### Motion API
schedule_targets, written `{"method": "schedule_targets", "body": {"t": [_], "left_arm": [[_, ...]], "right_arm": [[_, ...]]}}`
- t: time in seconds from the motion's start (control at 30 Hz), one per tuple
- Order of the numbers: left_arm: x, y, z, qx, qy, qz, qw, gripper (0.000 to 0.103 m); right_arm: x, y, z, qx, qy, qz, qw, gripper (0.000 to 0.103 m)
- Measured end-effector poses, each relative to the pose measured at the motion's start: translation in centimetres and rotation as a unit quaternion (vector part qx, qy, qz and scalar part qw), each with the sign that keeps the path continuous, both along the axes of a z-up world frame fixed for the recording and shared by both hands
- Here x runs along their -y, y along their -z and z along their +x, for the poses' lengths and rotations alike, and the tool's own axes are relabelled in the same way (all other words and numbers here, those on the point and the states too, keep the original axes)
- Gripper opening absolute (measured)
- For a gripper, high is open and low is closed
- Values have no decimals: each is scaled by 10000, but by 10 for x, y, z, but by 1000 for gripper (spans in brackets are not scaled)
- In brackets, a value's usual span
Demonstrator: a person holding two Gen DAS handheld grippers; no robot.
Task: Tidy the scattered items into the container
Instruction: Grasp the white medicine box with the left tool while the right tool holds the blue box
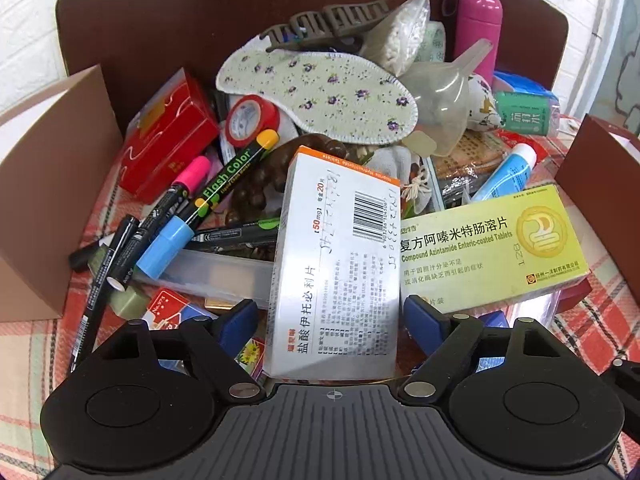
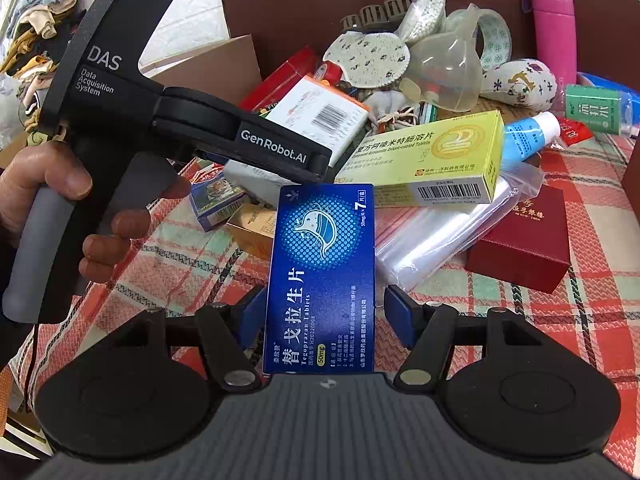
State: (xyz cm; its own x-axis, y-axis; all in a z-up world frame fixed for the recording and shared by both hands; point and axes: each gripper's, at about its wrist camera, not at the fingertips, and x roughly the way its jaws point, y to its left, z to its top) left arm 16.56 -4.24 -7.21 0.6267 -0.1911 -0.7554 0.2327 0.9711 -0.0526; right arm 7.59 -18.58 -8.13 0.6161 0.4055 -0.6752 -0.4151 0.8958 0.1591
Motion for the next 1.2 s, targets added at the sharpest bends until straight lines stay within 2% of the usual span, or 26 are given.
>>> {"method": "schedule_targets", "body": {"t": [0.03,0.1,0.13,0.17,0.33,0.57,0.67,0.8,0.9,0.93,0.97,1.07,1.17,1.2], "left_arm": [[0,0,1,1,34,-24,10000,91],[-1,1,4,-67,55,-81,9999,82],[-3,2,7,-148,32,-171,9997,68],[-6,2,8,-180,12,-232,9996,66],[-12,1,2,-240,-40,-304,9992,65],[-29,-18,-40,-48,-202,-523,9984,66],[-45,-26,-67,28,-340,-477,9983,66],[-68,-22,-97,-106,-536,-358,9979,66],[-81,-9,-106,-278,-736,-305,9964,67],[-84,-5,-107,-364,-778,-345,9957,68],[-86,0,-107,-436,-769,-383,9953,76],[-85,10,-106,-484,-762,-302,9955,78],[-82,13,-104,-418,-740,-156,9963,77],[-80,13,-104,-390,-729,-110,9965,69]], "right_arm": [[0,0,1,-5,6,5,10000,68],[0,1,2,-12,13,4,10000,68],[0,1,2,-13,10,-2,10000,68],[0,1,2,-15,5,-11,10000,68],[-2,-1,1,-2,-39,-93,9999,62],[-8,-9,-10,82,-297,-110,9995,62],[-12,-13,-17,89,-487,-105,9987,62],[-17,-11,-23,60,-603,-134,9981,62],[-21,-5,-21,-37,-592,-164,9981,62],[-22,-3,-21,-60,-584,-163,9981,62],[-23,-2,-20,-71,-577,-167,9982,63],[-25,1,-19,-111,-556,-199,9982,63],[-26,4,-17,-145,-527,-242,9982,63],[-26,5,-16,-159,-525,-241,9982,63]]}}
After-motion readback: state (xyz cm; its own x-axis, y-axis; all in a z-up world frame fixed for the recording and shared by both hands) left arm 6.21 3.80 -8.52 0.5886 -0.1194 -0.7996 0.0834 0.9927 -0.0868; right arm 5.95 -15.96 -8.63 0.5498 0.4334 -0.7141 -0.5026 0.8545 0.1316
